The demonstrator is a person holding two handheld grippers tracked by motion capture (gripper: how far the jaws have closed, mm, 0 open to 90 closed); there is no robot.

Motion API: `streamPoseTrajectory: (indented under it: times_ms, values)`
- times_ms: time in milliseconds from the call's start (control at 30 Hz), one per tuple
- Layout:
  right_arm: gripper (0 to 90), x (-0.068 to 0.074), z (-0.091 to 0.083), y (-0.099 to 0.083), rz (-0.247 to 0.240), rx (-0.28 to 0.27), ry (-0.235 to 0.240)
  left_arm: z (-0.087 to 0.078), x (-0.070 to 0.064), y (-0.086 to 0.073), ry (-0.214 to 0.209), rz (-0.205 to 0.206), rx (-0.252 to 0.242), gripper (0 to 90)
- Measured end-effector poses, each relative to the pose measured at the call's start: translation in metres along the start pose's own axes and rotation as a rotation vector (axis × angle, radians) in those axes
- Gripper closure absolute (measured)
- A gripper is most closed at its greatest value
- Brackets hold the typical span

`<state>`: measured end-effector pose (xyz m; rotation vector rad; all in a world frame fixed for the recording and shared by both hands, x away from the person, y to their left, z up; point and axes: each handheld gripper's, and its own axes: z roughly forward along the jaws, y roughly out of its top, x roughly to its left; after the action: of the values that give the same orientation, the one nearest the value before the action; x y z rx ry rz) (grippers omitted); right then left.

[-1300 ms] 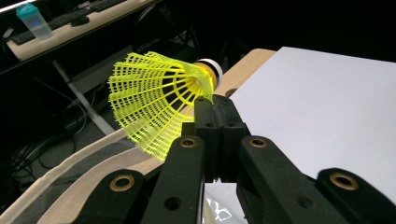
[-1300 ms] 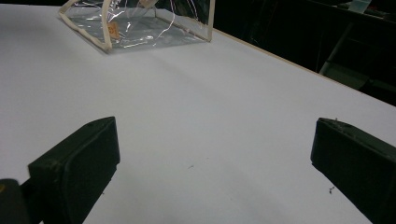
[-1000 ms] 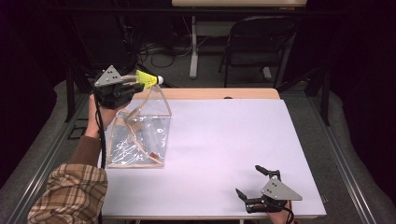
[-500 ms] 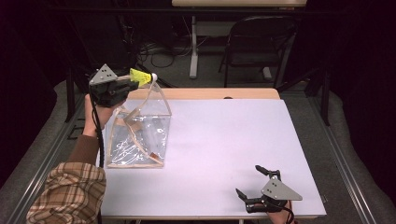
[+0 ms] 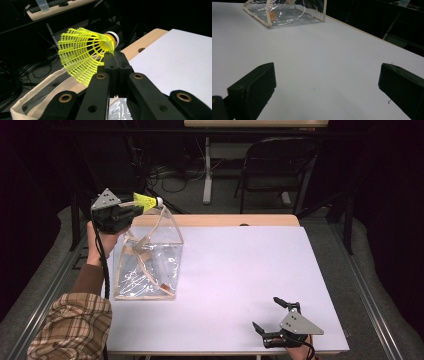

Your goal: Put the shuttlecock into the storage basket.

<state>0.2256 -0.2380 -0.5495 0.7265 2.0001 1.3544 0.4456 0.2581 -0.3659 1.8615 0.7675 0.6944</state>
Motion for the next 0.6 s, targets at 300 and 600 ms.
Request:
streamPoseTrajectory:
  times_ms: [300, 600]
  values:
    - [0.8, 0.000, 0.000, 0.000, 0.001, -0.004, 0.002, 0.000, 0.006, -0.006, 0.011, -0.017, 0.010, 90.0]
    - [0.0, -0.001, 0.000, 0.000, 0.010, -0.004, 0.007, 0.001, 0.009, -0.010, 0.021, -0.026, 0.018, 90.0]
